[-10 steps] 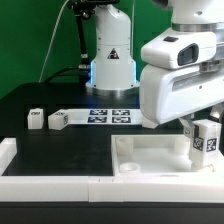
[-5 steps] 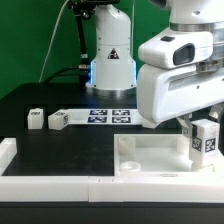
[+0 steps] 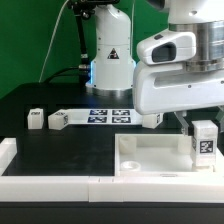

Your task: Assemble one leg

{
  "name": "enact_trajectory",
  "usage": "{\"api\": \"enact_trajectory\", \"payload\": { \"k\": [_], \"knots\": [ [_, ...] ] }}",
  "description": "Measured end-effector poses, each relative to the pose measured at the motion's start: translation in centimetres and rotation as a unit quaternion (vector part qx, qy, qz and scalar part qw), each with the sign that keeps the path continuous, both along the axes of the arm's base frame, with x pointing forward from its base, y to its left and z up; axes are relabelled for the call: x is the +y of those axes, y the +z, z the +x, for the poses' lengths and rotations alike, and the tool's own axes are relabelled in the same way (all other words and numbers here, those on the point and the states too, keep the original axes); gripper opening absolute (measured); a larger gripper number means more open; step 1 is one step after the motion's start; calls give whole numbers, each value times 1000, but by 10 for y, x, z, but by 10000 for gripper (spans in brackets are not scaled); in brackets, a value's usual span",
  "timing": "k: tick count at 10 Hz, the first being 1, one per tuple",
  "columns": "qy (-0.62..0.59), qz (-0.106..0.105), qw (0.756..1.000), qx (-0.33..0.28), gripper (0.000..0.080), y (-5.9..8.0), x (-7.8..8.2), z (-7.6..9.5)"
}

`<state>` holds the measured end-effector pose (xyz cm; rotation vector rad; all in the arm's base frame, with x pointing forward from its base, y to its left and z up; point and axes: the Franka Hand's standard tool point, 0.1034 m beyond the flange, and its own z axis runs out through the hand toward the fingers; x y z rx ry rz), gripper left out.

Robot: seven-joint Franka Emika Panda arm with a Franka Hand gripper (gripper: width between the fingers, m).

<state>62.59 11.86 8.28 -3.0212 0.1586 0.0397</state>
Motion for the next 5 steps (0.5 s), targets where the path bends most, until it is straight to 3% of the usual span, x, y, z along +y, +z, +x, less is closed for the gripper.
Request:
{"api": "enact_trajectory", "payload": {
  "k": [2, 5],
  "knots": [
    [-100, 2, 995, 4, 299, 0, 2, 1],
    [-265, 11, 964, 8, 300, -2, 5, 2]
  ]
}}
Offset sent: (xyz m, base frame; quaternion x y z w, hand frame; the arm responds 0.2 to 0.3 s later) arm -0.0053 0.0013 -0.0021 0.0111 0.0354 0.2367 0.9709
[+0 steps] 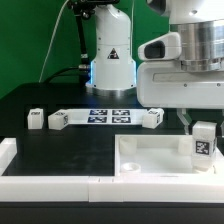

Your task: Assemble one leg

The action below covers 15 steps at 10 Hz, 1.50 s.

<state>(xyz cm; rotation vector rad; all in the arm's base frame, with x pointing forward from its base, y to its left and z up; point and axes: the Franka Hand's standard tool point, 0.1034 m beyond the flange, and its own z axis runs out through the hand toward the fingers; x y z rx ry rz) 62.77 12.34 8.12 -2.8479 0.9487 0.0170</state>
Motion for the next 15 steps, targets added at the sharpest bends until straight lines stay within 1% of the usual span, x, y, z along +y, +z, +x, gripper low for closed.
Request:
{"api": "enact_trajectory", "payload": {
  "k": [3, 4, 5, 6, 7, 8, 9, 10, 12, 14, 15],
  "knots": [
    [-136, 12, 991, 17, 300, -1, 5, -1],
    [-119, 12, 993, 14, 300, -1, 5, -1],
    [-98, 11, 995, 11, 479, -1, 5, -1],
    [-99, 12, 995, 12, 591, -1, 5, -1],
    [-50, 9, 999, 8, 591, -1, 5, -1],
    [9, 7, 1000, 1, 640, -1, 5, -1],
    [94, -6, 995, -9, 647, -1, 5, 0],
    [162, -14, 987, -15, 647, -1, 6, 1],
    [266, -17, 963, -26, 649, -2, 2, 2],
    [345, -24, 937, -37, 649, -2, 5, 2],
    [367, -25, 929, -40, 649, -2, 7, 1]
  ]
}}
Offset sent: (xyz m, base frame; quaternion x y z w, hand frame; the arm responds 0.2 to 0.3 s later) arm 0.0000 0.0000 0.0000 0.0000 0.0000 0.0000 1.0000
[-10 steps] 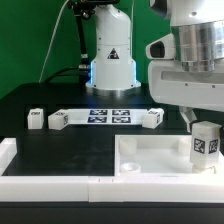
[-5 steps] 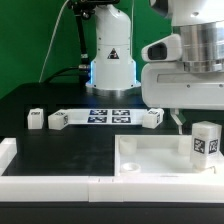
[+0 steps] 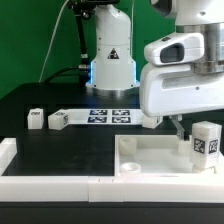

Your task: Assemble one leg

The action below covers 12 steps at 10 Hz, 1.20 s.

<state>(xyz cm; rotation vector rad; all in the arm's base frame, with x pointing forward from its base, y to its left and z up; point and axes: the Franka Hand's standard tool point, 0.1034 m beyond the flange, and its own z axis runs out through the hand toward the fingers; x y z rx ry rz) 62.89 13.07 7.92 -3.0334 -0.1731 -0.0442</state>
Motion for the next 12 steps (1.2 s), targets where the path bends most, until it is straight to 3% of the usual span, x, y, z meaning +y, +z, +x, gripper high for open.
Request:
{"api": "enact_trajectory", "payload": {
  "k": [3, 5, 6, 7, 8, 9, 11, 12],
  "knots": [
    [124, -5, 992, -16, 649, -3, -5, -1],
    [110, -3, 994, -14, 649, -3, -4, -1],
    [110, -3, 994, -14, 521, -3, -4, -1],
    [110, -3, 994, -14, 521, -3, -4, -1],
    [106, -3, 994, -14, 385, -3, -4, -1],
    [94, -5, 995, -13, 301, -4, -9, 0],
    [65, -2, 998, -9, 299, -4, -10, 0],
    [-37, 4, 999, 2, 297, -4, -11, 0]
  ]
}}
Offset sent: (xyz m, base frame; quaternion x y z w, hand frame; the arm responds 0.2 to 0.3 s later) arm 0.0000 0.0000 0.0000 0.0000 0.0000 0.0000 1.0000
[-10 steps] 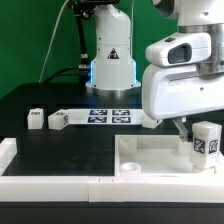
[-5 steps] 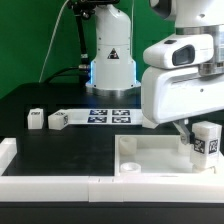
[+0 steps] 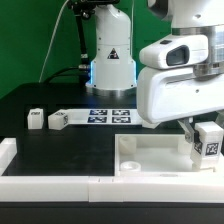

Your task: Assemble one leg

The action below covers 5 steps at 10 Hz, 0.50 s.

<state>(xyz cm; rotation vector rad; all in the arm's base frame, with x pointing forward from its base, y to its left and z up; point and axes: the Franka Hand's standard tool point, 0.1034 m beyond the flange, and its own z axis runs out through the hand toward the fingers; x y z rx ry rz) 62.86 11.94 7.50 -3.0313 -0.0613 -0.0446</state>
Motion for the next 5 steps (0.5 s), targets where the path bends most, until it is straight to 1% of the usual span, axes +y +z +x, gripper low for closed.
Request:
{"api": "enact_trajectory", "payload": {
  "k": [1, 2, 5],
  "knots": [
    [-62, 4, 998, 6, 297, 0, -1, 0],
    [-135, 8, 991, 13, 296, 0, -1, 1],
    [-317, 21, 948, 19, 296, -2, 1, -3]
  ]
}}
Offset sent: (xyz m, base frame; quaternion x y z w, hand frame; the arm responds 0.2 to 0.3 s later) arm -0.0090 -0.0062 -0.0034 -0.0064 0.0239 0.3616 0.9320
